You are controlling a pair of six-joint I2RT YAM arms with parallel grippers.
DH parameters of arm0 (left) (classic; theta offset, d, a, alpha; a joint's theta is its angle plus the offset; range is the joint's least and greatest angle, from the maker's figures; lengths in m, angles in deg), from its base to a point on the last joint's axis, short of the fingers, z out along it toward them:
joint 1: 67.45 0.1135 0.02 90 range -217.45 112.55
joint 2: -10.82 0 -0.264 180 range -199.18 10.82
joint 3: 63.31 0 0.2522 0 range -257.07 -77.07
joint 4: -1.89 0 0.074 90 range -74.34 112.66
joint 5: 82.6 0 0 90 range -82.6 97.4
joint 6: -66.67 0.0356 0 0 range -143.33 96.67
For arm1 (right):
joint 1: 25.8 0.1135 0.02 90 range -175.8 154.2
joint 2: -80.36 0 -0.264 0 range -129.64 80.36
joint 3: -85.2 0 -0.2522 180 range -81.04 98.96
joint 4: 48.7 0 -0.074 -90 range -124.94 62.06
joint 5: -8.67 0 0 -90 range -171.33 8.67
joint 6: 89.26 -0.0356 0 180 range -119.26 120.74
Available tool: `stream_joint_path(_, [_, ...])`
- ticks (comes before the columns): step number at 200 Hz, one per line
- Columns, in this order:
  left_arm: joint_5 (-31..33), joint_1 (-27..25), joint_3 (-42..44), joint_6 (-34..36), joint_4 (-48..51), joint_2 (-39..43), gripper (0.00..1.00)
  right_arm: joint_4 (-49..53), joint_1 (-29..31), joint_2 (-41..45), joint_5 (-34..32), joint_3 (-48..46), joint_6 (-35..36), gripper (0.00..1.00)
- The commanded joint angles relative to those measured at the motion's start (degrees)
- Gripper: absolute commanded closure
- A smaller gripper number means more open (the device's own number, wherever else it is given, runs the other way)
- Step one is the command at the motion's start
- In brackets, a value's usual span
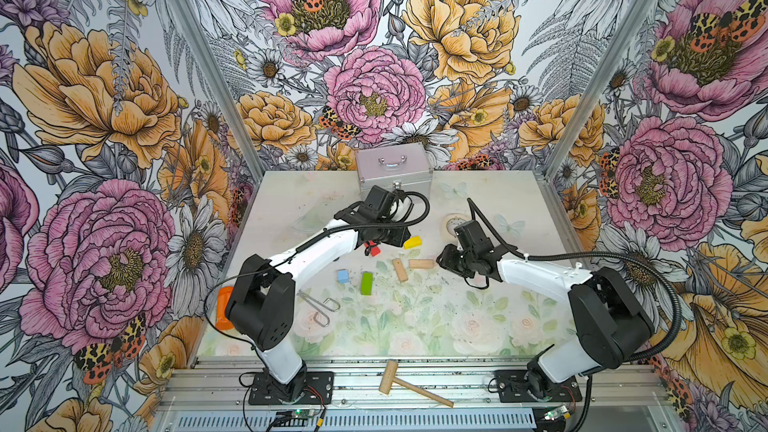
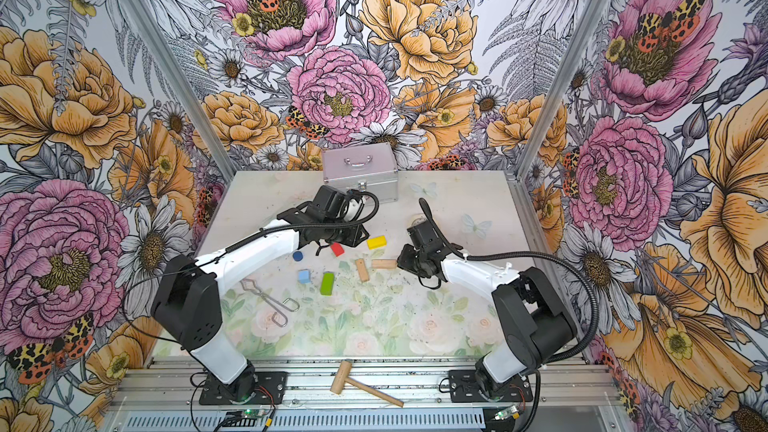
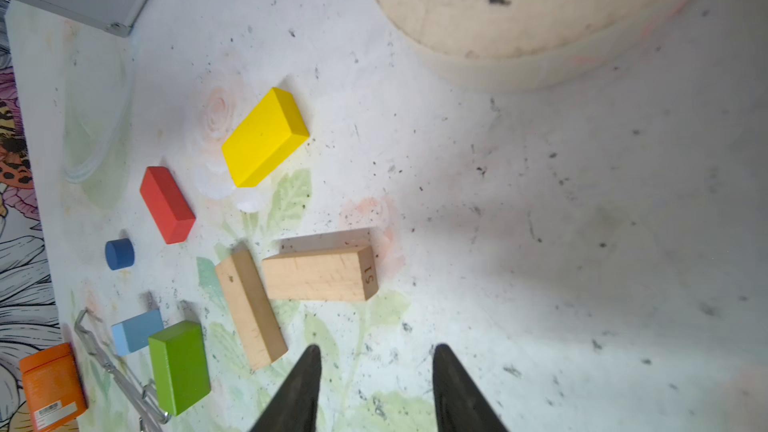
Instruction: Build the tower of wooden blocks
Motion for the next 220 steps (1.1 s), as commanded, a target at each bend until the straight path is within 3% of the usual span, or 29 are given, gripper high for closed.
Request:
stream_joint_path(1, [1.67, 2.5, 2.66, -0.54, -0.3, 4.77, 0.71, 6.42, 0.6, 1.8, -1.71, 5.87, 5.58, 0.56])
stream_joint_path(56, [-0.18, 8.48, 13.35, -3.5, -8.33, 18.08, 0.61, 17.5, 5.68, -8.3, -1.79, 22.36, 15.75, 0.56])
stream_joint_path(119, [1.73, 12.39, 22.28, -6.61, -13.0, 29.29, 0.55, 23.38, 10.76, -22.34, -2.29, 36.84, 20.82, 0.55])
stream_joint_path(163, [3.37, 14.1, 26.63, -7.09, -13.12, 36.29, 0.47, 26.7, 12.94, -27.39, -3.08, 42.09, 23.34, 0.55])
stream_joint_path(220, [3.72, 14.55, 27.91, -7.65, -14.25, 37.97, 0.43, 30.02, 14.57, -32.76, -5.04, 46.61, 25.33, 0.53])
